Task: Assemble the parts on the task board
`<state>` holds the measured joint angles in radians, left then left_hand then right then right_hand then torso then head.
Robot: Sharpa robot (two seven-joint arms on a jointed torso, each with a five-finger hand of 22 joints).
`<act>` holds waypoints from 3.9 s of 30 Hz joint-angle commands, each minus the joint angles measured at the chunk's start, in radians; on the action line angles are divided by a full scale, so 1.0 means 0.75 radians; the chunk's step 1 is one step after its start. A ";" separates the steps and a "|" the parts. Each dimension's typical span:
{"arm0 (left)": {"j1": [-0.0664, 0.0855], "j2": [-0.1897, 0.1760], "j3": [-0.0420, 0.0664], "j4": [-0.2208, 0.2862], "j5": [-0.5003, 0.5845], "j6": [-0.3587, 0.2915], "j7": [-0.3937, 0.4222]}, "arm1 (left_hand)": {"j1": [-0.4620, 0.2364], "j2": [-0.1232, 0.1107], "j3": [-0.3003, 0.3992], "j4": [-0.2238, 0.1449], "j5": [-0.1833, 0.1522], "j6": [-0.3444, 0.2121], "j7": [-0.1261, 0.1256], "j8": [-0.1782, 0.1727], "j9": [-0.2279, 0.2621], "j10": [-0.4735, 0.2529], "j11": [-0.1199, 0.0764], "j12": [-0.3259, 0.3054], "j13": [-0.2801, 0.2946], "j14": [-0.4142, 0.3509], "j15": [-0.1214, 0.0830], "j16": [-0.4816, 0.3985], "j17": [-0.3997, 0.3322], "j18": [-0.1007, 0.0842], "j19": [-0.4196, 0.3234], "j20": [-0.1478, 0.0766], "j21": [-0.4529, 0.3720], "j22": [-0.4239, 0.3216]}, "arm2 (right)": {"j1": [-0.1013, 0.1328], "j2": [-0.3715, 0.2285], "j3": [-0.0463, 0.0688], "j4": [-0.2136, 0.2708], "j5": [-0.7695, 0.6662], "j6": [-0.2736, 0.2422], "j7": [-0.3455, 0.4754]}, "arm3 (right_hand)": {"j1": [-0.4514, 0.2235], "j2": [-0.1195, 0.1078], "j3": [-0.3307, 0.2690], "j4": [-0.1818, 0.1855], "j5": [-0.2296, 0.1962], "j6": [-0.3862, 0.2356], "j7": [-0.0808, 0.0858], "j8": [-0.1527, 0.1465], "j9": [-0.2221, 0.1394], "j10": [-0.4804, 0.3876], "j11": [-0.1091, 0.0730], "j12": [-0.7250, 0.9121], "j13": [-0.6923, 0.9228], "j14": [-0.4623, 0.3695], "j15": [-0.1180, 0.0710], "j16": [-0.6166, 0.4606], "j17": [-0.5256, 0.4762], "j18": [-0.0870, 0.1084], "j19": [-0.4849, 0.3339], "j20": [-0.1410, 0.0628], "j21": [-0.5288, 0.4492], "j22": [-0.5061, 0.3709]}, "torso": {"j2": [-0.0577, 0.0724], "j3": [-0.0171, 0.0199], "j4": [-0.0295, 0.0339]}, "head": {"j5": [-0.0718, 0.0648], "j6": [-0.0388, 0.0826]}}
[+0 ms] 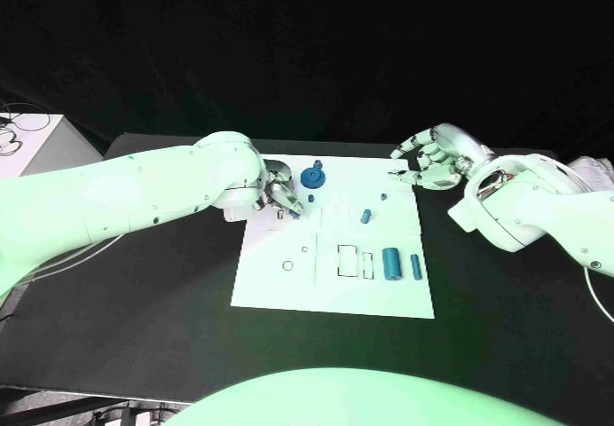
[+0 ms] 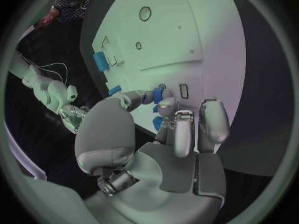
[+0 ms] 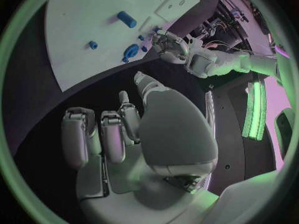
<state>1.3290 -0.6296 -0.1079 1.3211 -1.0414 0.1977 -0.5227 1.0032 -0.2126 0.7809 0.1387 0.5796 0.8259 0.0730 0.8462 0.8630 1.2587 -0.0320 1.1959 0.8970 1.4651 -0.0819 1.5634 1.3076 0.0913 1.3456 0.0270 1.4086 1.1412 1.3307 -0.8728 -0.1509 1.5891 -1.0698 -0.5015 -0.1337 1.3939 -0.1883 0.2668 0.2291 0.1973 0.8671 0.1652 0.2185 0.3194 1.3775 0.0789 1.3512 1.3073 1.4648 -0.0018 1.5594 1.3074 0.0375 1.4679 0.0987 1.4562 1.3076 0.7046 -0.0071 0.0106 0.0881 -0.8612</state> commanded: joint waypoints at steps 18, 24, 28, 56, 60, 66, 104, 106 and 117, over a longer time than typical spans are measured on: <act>0.012 0.014 -0.010 -0.009 0.014 0.057 -0.008 | -0.007 0.018 0.268 -0.275 0.012 0.054 -0.043 0.008 0.003 0.017 -0.001 0.007 0.002 0.139 -0.007 0.007 0.345 -0.007 0.005 -0.002 0.008 0.000 | -0.001 0.001 0.001 -0.001 -0.003 0.014 0.001 | 0.007 -0.006 0.012 0.002 0.014 0.012 0.000 0.001 -0.002 -0.007 0.001 -0.005 0.096 0.131 0.006 -0.005 0.315 -0.004 0.061 0.007 -0.010 0.201 | 0.000 0.0010 -0.0003 | 0.005 -0.005; 0.012 0.025 -0.011 -0.022 0.013 0.036 -0.009 | -0.022 0.031 0.259 -0.268 0.009 0.063 -0.048 0.008 0.002 0.032 -0.005 0.013 0.011 0.141 -0.009 0.010 0.350 -0.007 0.006 -0.004 0.008 0.002 | -0.001 0.002 0.001 -0.003 -0.003 0.014 0.001 | 0.007 -0.006 0.012 0.002 0.014 0.012 0.000 0.001 -0.002 -0.007 0.001 -0.005 0.096 0.131 0.006 -0.005 0.315 -0.004 0.061 0.007 -0.010 0.201 | 0.000 0.0012 0.0012 | 0.005 -0.004; 0.011 0.032 -0.012 -0.030 0.011 0.016 -0.008 | -0.028 0.039 0.257 -0.266 0.007 0.068 -0.050 0.007 0.002 0.039 -0.007 0.016 0.016 0.141 -0.011 0.010 0.350 -0.008 0.009 -0.005 0.009 0.007 | -0.001 0.003 0.001 -0.003 -0.003 0.014 0.002 | 0.007 -0.006 0.012 0.002 0.014 0.012 0.000 0.001 -0.002 -0.007 0.001 -0.005 0.096 0.131 0.006 -0.005 0.315 -0.004 0.061 0.007 -0.010 0.201 | 0.000 0.0011 -0.0004 | 0.007 -0.005; 0.008 0.031 -0.020 -0.033 0.008 -0.007 -0.010 | -0.031 0.047 0.259 -0.268 0.008 0.071 -0.053 0.006 0.001 0.041 -0.009 0.014 0.015 0.141 -0.012 0.010 0.350 -0.009 0.011 -0.006 0.010 0.010 | -0.003 -0.004 0.000 -0.003 -0.003 0.018 -0.002 | 0.008 -0.006 0.014 0.003 0.018 0.012 0.000 0.001 -0.003 -0.007 0.001 -0.005 0.096 0.131 0.006 -0.005 0.315 -0.004 0.061 0.007 -0.010 0.200 | -0.004 -0.0003 0.0037 | 0.017 -0.015; 0.006 0.031 -0.026 -0.033 0.007 -0.021 -0.010 | -0.033 0.048 0.260 -0.270 0.010 0.073 -0.054 0.007 0.001 0.044 -0.010 0.015 0.017 0.140 -0.013 0.009 0.349 -0.009 0.012 -0.007 0.010 0.012 | -0.003 -0.005 0.000 -0.003 -0.003 0.018 -0.002 | 0.008 -0.006 0.014 0.003 0.018 0.012 0.000 0.001 -0.003 -0.007 0.001 -0.005 0.096 0.131 0.006 -0.005 0.315 -0.004 0.061 0.007 -0.010 0.200 | -0.004 0.0005 0.0020 | 0.017 -0.014; 0.006 0.028 -0.040 -0.030 0.009 -0.037 -0.010 | -0.035 0.050 0.262 -0.271 0.011 0.075 -0.055 0.007 0.001 0.045 -0.011 0.015 0.017 0.140 -0.014 0.009 0.349 -0.009 0.013 -0.007 0.011 0.013 | -0.003 -0.004 0.000 -0.004 -0.003 0.018 -0.003 | 0.008 -0.006 0.014 0.003 0.018 0.012 0.000 0.001 -0.003 -0.007 0.001 -0.005 0.096 0.131 0.006 -0.005 0.315 -0.004 0.061 0.007 -0.010 0.200 | -0.004 0.0005 0.0011 | 0.018 -0.015; 0.007 0.033 -0.047 -0.039 0.020 0.086 -0.014 | -0.039 0.047 0.268 -0.291 0.019 0.082 -0.058 0.005 0.000 0.052 -0.014 0.016 0.020 0.141 -0.016 0.010 0.351 -0.011 0.018 -0.010 0.014 0.022 | -0.004 -0.001 0.000 -0.012 -0.003 0.025 -0.004 | 0.008 -0.007 0.017 0.003 0.024 0.013 0.000 0.002 -0.003 -0.006 0.001 -0.004 0.096 0.131 0.006 -0.005 0.315 -0.004 0.062 0.007 -0.009 0.202 | -0.001 0.0005 0.0018 | 0.011 -0.015; 0.007 0.033 -0.047 -0.039 0.020 0.091 -0.014 | -0.039 0.047 0.268 -0.291 0.019 0.082 -0.058 0.005 0.000 0.052 -0.014 0.016 0.020 0.141 -0.016 0.010 0.351 -0.011 0.018 -0.010 0.014 0.022 | -0.004 -0.001 0.000 -0.013 -0.003 0.025 -0.004 | 0.008 -0.007 0.017 0.003 0.024 0.013 0.000 0.002 -0.003 -0.006 0.001 -0.004 0.096 0.131 0.006 -0.005 0.315 -0.004 0.062 0.007 -0.009 0.202 | -0.002 0.0004 0.0009 | 0.011 -0.015; 0.009 0.039 -0.048 -0.047 0.010 0.115 -0.016 | -0.039 0.046 0.268 -0.294 0.021 0.083 -0.059 0.005 0.000 0.053 -0.015 0.015 0.019 0.141 -0.017 0.010 0.351 -0.011 0.018 -0.011 0.014 0.022 | -0.004 0.000 0.000 -0.013 -0.003 0.025 -0.004 | 0.008 -0.010 0.020 0.004 0.027 0.013 0.000 0.002 -0.004 -0.007 0.001 -0.005 0.095 0.131 0.006 -0.006 0.313 -0.004 0.061 0.006 -0.010 0.201 | -0.002 0.0014 0.0018 | 0.010 -0.015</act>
<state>1.3421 -0.6022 -0.1378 1.2877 -1.0317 0.2275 -0.5270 0.9732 -0.1848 0.7755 0.1333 0.5919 0.8372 0.0761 0.8456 0.8618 1.2921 -0.0409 1.2045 0.9108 1.4651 -0.0892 1.5672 1.3076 0.0913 1.3526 0.0199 1.4126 1.1564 1.3283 -0.8737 -0.1512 1.5798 -1.0693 -0.4920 -0.1383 1.3939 -0.1883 0.2751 0.2319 0.2128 0.8671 0.1652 0.2185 0.3179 1.3775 0.0789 1.3512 1.3073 1.4648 -0.0018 1.5593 1.3074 0.0375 1.4679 0.0987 1.4522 1.3081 0.7032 -0.0065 0.0114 0.0950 -0.8727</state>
